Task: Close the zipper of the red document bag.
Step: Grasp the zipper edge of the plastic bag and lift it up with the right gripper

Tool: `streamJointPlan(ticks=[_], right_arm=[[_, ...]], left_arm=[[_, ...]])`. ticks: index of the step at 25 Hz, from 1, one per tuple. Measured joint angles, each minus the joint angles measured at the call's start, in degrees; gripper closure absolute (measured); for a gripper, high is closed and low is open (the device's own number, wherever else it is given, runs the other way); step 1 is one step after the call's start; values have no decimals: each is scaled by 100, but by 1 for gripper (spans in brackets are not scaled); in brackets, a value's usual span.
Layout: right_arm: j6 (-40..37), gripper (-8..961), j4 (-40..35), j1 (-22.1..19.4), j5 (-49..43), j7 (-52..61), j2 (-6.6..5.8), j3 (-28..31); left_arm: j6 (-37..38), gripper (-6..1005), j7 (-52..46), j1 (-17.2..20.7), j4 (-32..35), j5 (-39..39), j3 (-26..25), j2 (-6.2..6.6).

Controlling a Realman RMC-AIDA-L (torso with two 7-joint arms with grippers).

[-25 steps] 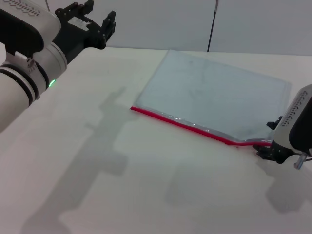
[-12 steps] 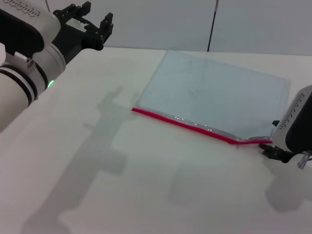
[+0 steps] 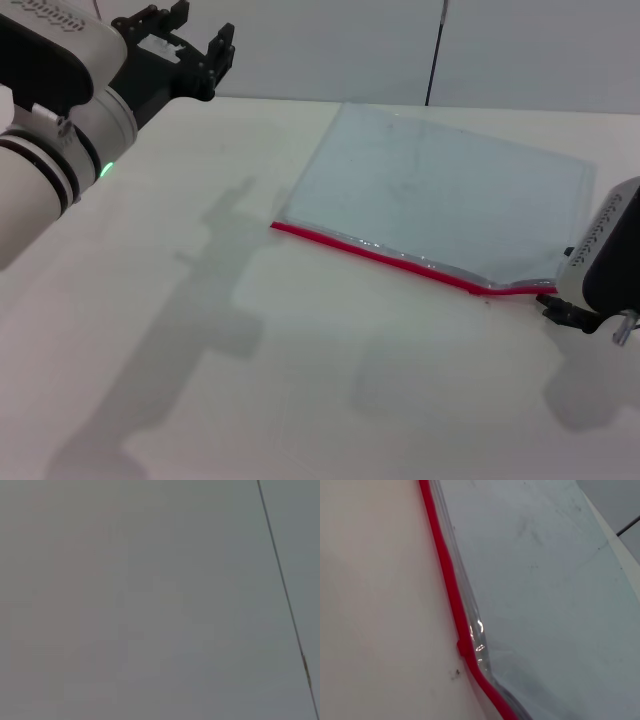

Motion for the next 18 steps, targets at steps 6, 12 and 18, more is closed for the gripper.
streamJointPlan(ticks=[6,12,18], right_arm=[[21,288,313,234,-4,3,-6,0],[29,292,422,390,-7,3,-3,0],[110,296,388,475,-7,39,0,-6]], left_arm=[[0,476,0,-17,-9,0,21,-7],[0,476,0,-22,-20,0,26,-8],[0,476,0,-22,-25,0,28,-8]])
